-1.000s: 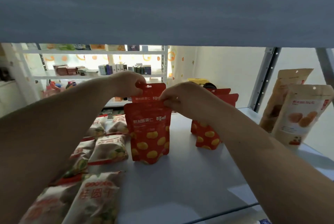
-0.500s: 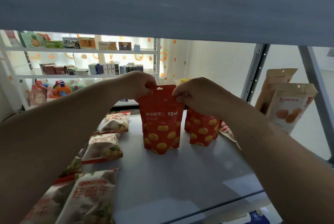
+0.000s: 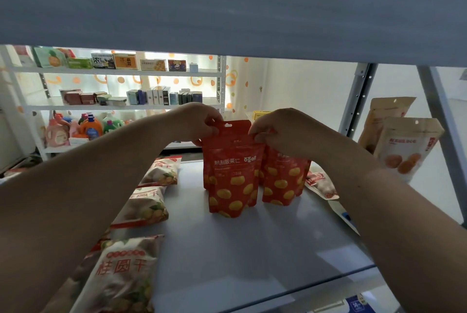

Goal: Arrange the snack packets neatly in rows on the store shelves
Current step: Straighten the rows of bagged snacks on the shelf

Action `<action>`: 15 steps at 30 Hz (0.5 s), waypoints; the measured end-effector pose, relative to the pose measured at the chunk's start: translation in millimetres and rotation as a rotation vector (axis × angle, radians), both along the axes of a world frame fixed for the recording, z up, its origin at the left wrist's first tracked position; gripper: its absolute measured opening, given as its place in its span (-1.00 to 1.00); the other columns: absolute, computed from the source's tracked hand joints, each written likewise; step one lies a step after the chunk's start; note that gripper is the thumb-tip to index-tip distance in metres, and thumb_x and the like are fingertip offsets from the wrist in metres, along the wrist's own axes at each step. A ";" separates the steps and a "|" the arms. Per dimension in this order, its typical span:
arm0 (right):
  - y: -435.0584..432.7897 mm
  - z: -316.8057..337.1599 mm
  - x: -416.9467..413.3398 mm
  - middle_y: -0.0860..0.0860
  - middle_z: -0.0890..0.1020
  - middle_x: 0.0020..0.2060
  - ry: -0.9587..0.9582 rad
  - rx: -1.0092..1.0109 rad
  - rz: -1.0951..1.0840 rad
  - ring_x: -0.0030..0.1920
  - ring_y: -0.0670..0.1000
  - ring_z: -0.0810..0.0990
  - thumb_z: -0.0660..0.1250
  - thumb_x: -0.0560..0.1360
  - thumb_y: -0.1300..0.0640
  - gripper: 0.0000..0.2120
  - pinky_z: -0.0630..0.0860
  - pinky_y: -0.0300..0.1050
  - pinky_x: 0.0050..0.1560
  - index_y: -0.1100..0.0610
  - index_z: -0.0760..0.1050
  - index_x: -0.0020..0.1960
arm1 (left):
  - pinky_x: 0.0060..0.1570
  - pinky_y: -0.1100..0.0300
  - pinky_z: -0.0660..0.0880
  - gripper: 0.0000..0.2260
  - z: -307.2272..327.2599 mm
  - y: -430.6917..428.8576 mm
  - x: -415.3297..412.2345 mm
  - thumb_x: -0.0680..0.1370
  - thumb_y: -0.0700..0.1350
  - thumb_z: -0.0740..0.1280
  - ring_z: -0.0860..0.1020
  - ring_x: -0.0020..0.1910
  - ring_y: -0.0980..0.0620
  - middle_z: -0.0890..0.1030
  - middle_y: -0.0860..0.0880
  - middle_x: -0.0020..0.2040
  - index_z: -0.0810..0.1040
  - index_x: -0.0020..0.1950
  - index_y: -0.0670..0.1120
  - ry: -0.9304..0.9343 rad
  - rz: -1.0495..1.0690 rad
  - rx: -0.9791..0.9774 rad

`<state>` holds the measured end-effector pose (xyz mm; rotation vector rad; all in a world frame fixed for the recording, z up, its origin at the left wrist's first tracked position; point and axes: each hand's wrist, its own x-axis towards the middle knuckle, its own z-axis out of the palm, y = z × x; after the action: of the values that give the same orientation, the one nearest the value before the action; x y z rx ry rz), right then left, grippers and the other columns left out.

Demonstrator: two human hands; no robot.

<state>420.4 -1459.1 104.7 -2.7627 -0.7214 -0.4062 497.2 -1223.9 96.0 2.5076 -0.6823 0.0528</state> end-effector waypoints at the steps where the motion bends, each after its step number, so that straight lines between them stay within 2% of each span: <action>1: -0.6 -0.4 0.7 -0.17 0.64 0.06 0.000 0.006 -0.004 -0.04 -0.18 0.47 0.32 0.55 0.12 -0.79 0.34 -0.22 0.00 -0.10 0.63 0.11 | -0.39 0.36 0.52 -0.84 -0.2 0.2 -0.5 0.57 -0.19 0.35 0.64 -0.23 0.13 0.63 0.07 -0.12 0.56 0.10 0.02 0.000 0.000 -0.003; 5: 0.9 -1.9 1.3 -0.16 0.65 0.05 -0.008 0.000 0.005 -0.04 -0.16 0.51 0.32 0.56 0.11 -0.79 0.40 -0.18 0.04 -0.10 0.63 0.12 | -0.42 0.41 0.48 -0.85 -1.9 -1.8 -2.0 0.56 -0.18 0.36 0.62 -0.28 0.23 0.62 0.12 -0.15 0.56 0.05 0.06 -0.024 -0.003 -0.012; 11: -1.4 -0.8 -0.4 -0.15 0.65 0.06 -0.015 -0.005 0.006 -0.03 -0.15 0.51 0.32 0.56 0.13 -0.78 0.41 -0.19 0.04 -0.10 0.64 0.13 | -0.40 0.40 0.49 -0.85 -3.2 -4.5 -4.7 0.57 -0.16 0.36 0.62 -0.28 0.21 0.61 0.14 -0.16 0.55 0.02 0.10 -0.051 -0.021 0.002; 15: -1.2 -3.1 -1.9 -0.15 0.66 0.05 -0.006 0.012 0.007 -0.01 -0.13 0.55 0.31 0.57 0.12 -0.77 0.46 -0.18 0.08 -0.11 0.63 0.15 | -0.40 0.41 0.49 -0.84 -5.2 0.2 -5.6 0.55 -0.17 0.38 0.61 -0.27 0.24 0.61 0.13 -0.14 0.56 0.08 0.05 -0.053 -0.015 -0.024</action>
<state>418.5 -1460.3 101.6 -2.7483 -0.7273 -0.4169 491.6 -1223.8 90.8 2.4852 -0.7176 0.1215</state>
